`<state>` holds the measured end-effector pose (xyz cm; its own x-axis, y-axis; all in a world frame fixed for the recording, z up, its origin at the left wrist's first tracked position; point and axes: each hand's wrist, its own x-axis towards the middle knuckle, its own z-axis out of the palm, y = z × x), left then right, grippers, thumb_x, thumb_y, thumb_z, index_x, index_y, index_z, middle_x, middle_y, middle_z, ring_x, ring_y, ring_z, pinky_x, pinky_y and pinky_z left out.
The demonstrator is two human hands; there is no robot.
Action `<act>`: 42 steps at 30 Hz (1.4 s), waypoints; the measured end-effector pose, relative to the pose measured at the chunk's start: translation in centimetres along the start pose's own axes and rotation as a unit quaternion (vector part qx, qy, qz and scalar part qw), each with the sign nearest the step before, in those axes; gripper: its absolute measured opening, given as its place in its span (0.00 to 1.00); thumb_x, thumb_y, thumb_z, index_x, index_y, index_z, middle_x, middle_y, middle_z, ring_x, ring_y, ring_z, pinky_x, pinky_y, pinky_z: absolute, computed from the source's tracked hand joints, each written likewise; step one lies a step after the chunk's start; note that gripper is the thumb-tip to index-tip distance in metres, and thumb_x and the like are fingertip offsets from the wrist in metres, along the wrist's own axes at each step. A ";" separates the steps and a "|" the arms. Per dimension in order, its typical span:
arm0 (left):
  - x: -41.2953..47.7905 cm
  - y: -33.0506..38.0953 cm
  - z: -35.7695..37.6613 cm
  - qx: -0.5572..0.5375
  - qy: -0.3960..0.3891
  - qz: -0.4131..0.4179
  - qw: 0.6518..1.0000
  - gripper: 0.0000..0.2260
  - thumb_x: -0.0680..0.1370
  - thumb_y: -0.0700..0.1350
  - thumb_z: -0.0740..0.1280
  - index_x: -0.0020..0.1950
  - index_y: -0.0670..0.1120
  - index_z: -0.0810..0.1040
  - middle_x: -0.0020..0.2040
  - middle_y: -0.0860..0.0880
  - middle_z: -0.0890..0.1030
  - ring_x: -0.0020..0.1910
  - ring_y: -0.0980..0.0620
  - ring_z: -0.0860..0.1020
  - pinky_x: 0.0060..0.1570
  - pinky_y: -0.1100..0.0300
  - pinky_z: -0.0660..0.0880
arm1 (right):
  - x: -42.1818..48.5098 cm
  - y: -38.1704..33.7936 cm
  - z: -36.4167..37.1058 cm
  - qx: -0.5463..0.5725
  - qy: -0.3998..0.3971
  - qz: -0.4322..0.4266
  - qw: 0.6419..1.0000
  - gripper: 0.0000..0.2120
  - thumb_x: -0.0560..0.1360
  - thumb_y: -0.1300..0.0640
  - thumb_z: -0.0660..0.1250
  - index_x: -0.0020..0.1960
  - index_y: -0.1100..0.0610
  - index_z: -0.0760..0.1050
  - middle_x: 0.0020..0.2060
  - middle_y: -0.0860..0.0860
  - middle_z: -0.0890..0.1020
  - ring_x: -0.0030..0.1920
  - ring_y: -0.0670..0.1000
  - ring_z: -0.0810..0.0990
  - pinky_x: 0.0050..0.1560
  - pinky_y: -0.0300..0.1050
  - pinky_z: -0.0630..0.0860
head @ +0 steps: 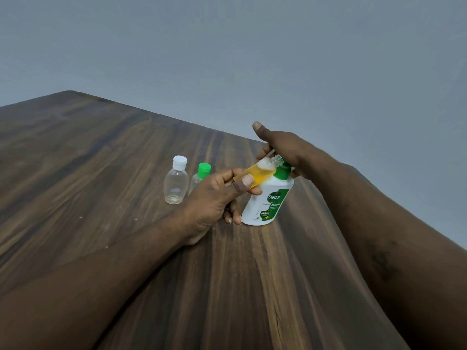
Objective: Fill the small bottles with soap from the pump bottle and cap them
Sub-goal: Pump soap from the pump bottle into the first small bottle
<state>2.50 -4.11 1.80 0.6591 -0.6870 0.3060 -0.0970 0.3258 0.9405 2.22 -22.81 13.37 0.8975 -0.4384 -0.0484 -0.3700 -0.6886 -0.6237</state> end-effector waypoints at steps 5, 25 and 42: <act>0.0 0.1 0.2 -0.010 0.000 0.004 1.000 0.17 0.82 0.54 0.64 0.63 0.43 0.78 0.59 0.48 0.85 0.28 0.50 0.76 0.26 0.62 0.70 | -0.2 -0.8 -1.5 0.013 -0.002 0.009 1.000 0.40 0.76 0.21 0.51 0.54 0.55 0.81 0.52 0.54 0.82 0.54 0.55 0.81 0.54 0.54 0.79; -0.1 0.2 -0.1 -0.010 0.000 0.002 1.000 0.15 0.83 0.53 0.64 0.63 0.45 0.77 0.59 0.48 0.85 0.29 0.49 0.76 0.28 0.60 0.70 | -0.2 -0.5 -0.9 0.017 0.008 0.012 1.000 0.38 0.76 0.22 0.54 0.53 0.56 0.82 0.52 0.53 0.82 0.52 0.55 0.82 0.54 0.54 0.78; -0.1 -0.1 0.0 -0.007 0.002 -0.002 1.000 0.15 0.83 0.53 0.64 0.63 0.44 0.77 0.59 0.48 0.85 0.28 0.50 0.76 0.26 0.63 0.70 | -0.1 0.2 0.0 0.011 0.002 0.011 1.000 0.34 0.78 0.25 0.56 0.51 0.55 0.81 0.51 0.52 0.84 0.51 0.54 0.82 0.43 0.48 0.73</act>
<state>2.50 -4.05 1.70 0.6617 -0.6860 0.3025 -0.0838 0.3333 0.9391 2.12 -22.89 13.23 0.8879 -0.4561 -0.0598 -0.3851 -0.6660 -0.6389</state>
